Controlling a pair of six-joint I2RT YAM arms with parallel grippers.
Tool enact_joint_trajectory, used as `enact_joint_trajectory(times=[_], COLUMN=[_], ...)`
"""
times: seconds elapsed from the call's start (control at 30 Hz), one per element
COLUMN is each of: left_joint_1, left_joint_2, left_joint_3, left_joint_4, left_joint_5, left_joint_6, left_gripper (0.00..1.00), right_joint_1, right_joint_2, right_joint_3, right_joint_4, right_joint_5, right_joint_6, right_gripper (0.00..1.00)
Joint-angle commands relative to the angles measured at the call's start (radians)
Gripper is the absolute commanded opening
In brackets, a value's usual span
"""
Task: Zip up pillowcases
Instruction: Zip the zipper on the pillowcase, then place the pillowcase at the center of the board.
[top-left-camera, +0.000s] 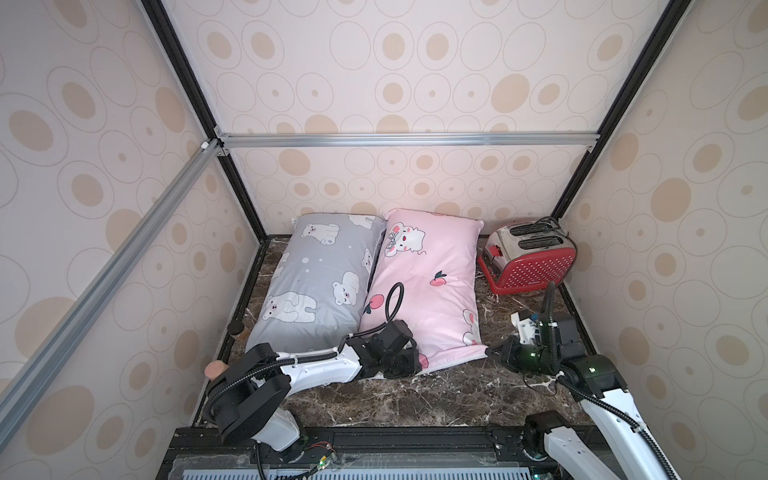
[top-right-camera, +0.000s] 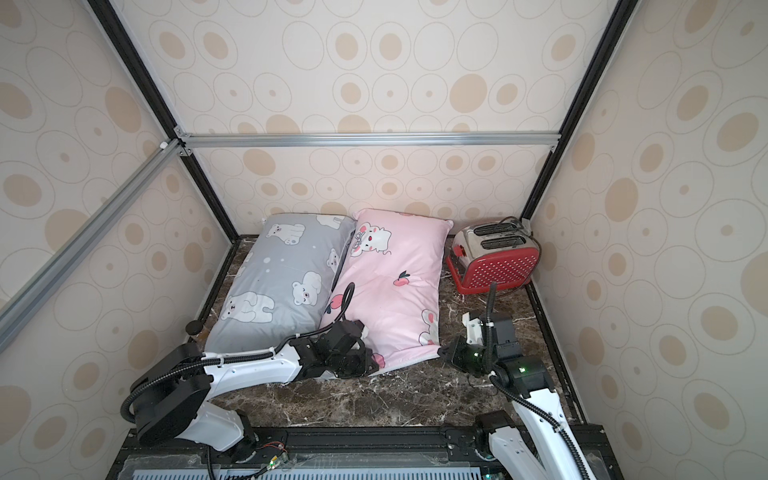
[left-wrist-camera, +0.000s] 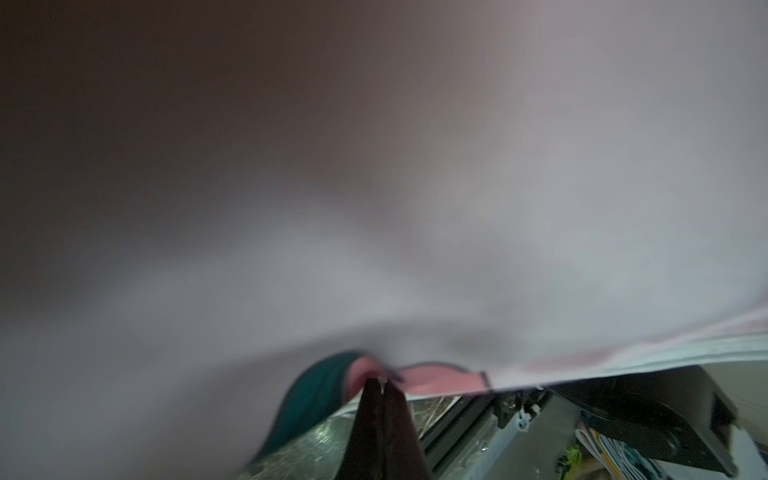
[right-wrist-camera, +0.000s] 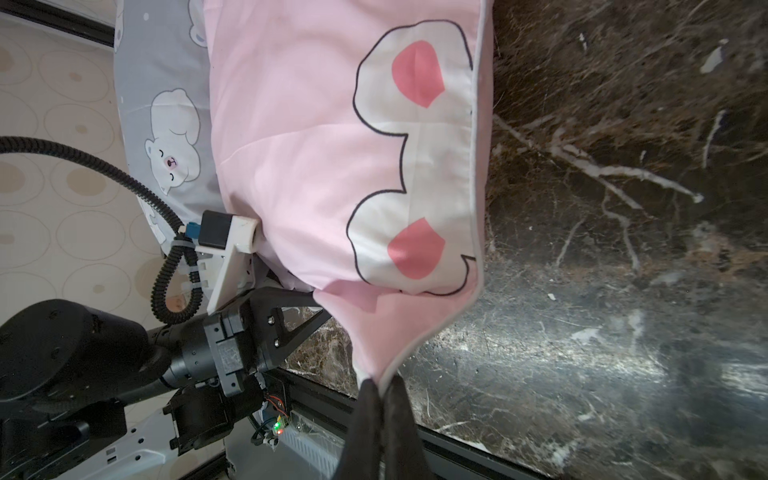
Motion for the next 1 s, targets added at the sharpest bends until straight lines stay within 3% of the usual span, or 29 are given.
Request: enact_joint_trajectory(times=[0.0,0.53,0.63,0.67,0.7,0.73,0.8,0.83,0.9,0.97], left_joint_1=[-0.004,0.038,0.04,0.039,0.038,0.036,0.035,0.035,0.042,0.086], left_joint_2=[-0.032,-0.002,0.0,-0.006,-0.014,-0.032,-0.095,-0.133,-0.191,-0.233], left_joint_3=[-0.007,0.092,0.111,0.126,0.151,0.182,0.239,0.275,0.352,0.405], left_joint_4=[-0.276,-0.694,-0.663,-0.64,-0.636,-0.636,-0.643,-0.662,-0.731,-0.748], left_joint_5=[-0.136,-0.452,-0.425,-0.399,-0.382,-0.367,-0.365,-0.386,-0.477,-0.501], left_joint_6=[0.084,0.222,0.246,0.255,0.266,0.284,0.312,0.329,0.379,0.393], left_gripper=[0.0,0.0,0.0,0.0,0.0,0.0,0.33,0.47,0.62,0.66], right_joint_1=[-0.012,-0.036,-0.036,-0.036,-0.036,-0.032,-0.021,-0.017,-0.016,-0.015], right_joint_2=[-0.003,0.097,0.133,0.156,0.177,0.198,0.223,0.235,0.273,0.331], right_joint_3=[0.054,0.25,0.282,0.295,0.313,0.333,0.371,0.39,0.414,0.401], right_joint_4=[-0.047,-0.201,-0.237,-0.258,-0.286,-0.315,-0.328,-0.319,-0.282,-0.175], right_joint_5=[0.085,0.344,0.361,0.359,0.373,0.4,0.462,0.498,0.544,0.587], right_joint_6=[-0.036,-0.141,-0.194,-0.221,-0.237,-0.25,-0.272,-0.284,-0.318,-0.351], right_gripper=[0.0,0.0,0.0,0.04,0.22,0.49,0.94,1.0,1.0,1.0])
